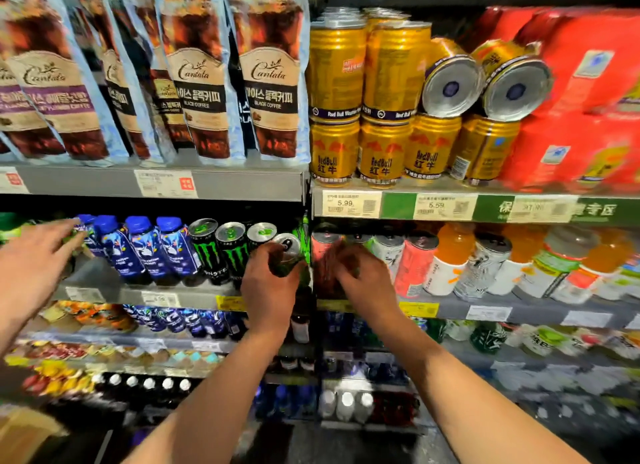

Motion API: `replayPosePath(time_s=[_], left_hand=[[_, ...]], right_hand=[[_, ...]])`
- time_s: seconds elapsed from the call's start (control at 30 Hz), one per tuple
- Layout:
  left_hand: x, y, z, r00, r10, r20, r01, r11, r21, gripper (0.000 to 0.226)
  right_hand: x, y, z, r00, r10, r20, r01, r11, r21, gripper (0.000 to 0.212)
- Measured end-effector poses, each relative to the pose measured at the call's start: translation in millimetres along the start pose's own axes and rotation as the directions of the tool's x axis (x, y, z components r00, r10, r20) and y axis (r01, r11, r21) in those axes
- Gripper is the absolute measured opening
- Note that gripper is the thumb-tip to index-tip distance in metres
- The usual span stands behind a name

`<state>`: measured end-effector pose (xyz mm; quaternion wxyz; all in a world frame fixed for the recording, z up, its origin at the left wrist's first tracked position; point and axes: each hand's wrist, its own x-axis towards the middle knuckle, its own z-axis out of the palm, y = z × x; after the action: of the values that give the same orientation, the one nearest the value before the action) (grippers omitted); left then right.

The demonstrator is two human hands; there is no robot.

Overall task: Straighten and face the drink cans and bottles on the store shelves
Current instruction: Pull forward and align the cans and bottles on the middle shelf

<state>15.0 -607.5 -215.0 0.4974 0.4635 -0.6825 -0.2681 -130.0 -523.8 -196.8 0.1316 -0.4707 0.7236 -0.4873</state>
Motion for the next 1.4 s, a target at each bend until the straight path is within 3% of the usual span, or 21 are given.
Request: replayPosePath(time_s=[0.07, 0.23, 0.57, 0.7, 0.8, 0.87, 0.97, 1.03, 1.17, 1.4], left_hand=[[-1, 1, 6, 1.000, 0.021, -0.013, -0.020, 0.999, 0.042, 0.046], [-2, 7, 15, 0.999, 0.045, 0.001, -0.045, 0.986, 0.162, 0.043], [16, 1, 16, 0.986, 0.145, 0.086, -0.162, 0.956, 0.247, 0.045], [22, 2, 9, 0.974, 0.208, 0.089, -0.222, 0.955, 0.198, 0.040], [21, 4, 6, 0.934, 0.343, 0.104, -0.355, 0.924, 0.141, 0.037], [17, 7, 9, 0.898, 0.396, 0.193, -0.424, 0.897, 0.129, 0.038], [17, 18, 15, 0.863, 0.266, 0.430, -0.371, 0.911, 0.182, 0.044], [21, 25, 18, 0.848, 0.212, 0.485, -0.373, 0.890, 0.261, 0.036], [21, 36, 20, 0.844, 0.258, 0.469, -0.430, 0.850, 0.305, 0.021], [7, 37, 22, 0.869, 0.231, 0.439, -0.390, 0.864, 0.319, 0.030]], right_hand=[[0, 5, -2, 1.000, 0.002, 0.018, -0.002, 1.000, -0.014, 0.005], [-2, 11, -7, 0.996, 0.032, 0.083, -0.030, 0.999, -0.031, 0.013], [-6, 0, -2, 0.995, 0.083, -0.049, -0.085, 0.996, -0.026, 0.008], [-6, -3, 2, 0.989, 0.091, -0.116, -0.108, 0.982, -0.154, 0.011], [-7, -4, 3, 0.975, 0.109, -0.193, -0.141, 0.976, -0.164, 0.027], [-7, -5, 3, 0.967, 0.120, -0.224, -0.165, 0.967, -0.195, 0.039], [-3, -6, 1, 0.971, 0.113, -0.211, -0.169, 0.947, -0.275, 0.048], [-2, -7, 0, 0.976, 0.098, -0.193, -0.156, 0.935, -0.318, 0.046], [2, -5, -3, 0.977, 0.060, -0.203, -0.129, 0.928, -0.349, 0.032], [-11, -2, -8, 0.980, -0.041, -0.196, -0.025, 0.946, -0.324, 0.028]])
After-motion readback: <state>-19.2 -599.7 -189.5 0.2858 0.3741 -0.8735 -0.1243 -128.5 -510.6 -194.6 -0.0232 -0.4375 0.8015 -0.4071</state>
